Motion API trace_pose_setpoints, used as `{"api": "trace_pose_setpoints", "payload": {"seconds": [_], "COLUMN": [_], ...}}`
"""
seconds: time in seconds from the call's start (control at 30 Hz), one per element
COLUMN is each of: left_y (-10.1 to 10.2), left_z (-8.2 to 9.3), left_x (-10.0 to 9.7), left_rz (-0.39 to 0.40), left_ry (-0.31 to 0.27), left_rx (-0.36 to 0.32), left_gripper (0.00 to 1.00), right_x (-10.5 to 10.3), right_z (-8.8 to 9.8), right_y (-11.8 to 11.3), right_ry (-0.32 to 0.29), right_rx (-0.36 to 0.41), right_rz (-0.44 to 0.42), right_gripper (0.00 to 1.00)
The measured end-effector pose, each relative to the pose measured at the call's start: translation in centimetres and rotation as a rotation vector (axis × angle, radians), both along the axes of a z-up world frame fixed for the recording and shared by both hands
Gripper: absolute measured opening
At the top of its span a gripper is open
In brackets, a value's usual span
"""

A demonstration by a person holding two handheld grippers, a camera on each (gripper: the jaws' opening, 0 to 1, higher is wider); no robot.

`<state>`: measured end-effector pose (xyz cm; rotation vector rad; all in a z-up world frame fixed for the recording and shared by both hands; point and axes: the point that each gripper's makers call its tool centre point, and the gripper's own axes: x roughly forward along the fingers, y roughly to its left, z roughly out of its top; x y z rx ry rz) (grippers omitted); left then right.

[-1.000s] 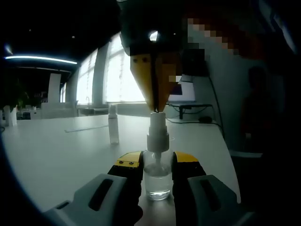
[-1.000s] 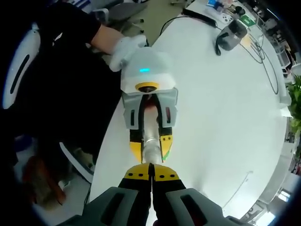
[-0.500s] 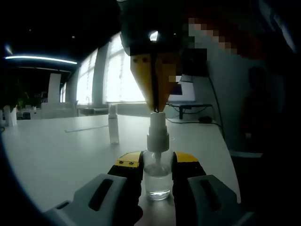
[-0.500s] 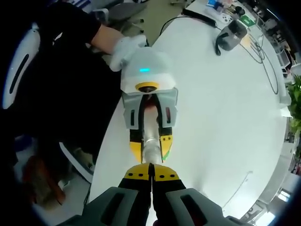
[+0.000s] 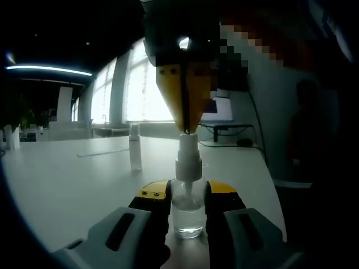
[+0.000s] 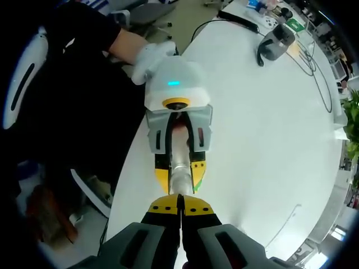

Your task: Clamp pump bottle remove cover press pump head put on cover

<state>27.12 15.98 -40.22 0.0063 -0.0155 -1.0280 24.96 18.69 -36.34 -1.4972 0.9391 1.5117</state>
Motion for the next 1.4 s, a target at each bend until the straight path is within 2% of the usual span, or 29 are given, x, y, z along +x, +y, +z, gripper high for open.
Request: {"api": "trace_pose_setpoints", "payload": {"seconds": [0.73, 1.27, 1.4], "left_y": [-0.02, 0.02, 0.01], "left_z": [0.39, 0.37, 0.37], "left_x": [-0.13, 0.02, 0.00], "left_rz": [-0.006, -0.002, -0.003], "left_ry": [-0.006, -0.007, -0.008], "left_rx": [-0.014, -0.013, -0.014], "left_gripper": [0.15, 0.15, 0.15], "right_x": [-0.01, 0.11, -0.08], "right_z": [0.01, -0.63, -0.34], "right_y": [-0.06, -0.06, -0.09], "right_ry": [-0.003, 0.012, 0.001], "right_rx": [0.000, 0.001, 0.012], "right_rz": [-0.002, -0.048, -0.024], "right_gripper": [0.00, 0.00, 0.00]}}
